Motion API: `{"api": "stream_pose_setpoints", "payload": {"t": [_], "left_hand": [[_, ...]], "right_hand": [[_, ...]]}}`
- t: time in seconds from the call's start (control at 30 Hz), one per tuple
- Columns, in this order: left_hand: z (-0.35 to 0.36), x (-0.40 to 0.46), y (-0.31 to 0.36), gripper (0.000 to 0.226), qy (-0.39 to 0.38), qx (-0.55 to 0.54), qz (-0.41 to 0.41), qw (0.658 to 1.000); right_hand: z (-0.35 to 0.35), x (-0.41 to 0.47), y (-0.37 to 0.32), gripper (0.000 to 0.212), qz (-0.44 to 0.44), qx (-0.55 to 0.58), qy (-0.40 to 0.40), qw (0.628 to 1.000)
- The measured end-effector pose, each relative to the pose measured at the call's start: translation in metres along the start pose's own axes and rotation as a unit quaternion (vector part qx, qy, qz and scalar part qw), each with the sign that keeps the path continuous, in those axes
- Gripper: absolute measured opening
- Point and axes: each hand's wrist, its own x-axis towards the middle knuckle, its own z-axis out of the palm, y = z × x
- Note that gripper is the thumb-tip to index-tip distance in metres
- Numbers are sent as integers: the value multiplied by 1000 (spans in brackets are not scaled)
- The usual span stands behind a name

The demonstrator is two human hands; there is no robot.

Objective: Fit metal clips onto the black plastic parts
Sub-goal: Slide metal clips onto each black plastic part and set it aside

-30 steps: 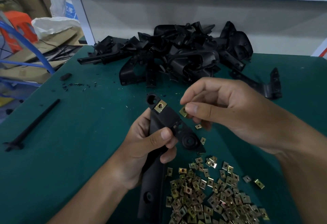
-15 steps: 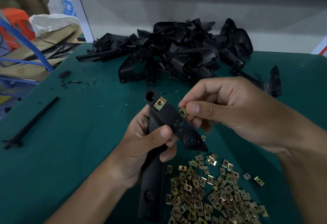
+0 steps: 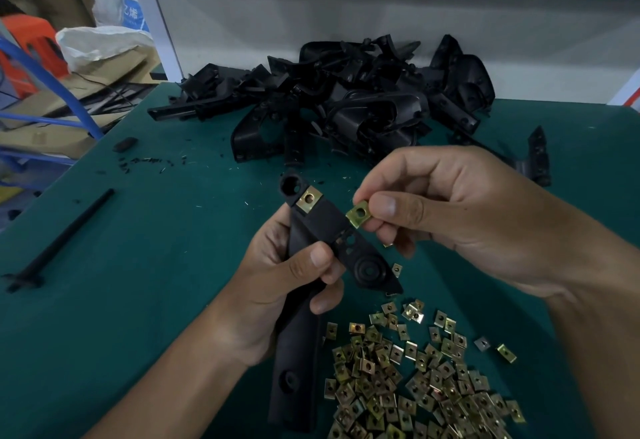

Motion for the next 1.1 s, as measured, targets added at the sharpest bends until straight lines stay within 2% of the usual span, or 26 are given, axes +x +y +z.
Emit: {"api": "stream_pose_setpoints", "payload": {"t": [0.1,0.27,0.47,0.63,0.83,1.1], "left_hand": [[1,0,0,53,-3,7,3,1000],[2,0,0,53,-1,10,9,1000],[0,0,0,34,1,19,9,1000],[0,1,1,30,-2,41,7,999],[2,1,1,27,-9,80,5,997],[3,0,10,28,-26,131,-9,991]], "right_hand": [[1,-1,-1,14,-4,-20,10,1000],[1,-1,-2,19,1,-38,16,999],[0,-3,-5,16,12,-57,7,998],[0,-5,-10,20,20,-78,5,997],[0,-16,-20,21,5,-177,19,984],[11,-29,-25,13,-41,-338,52,939]]}}
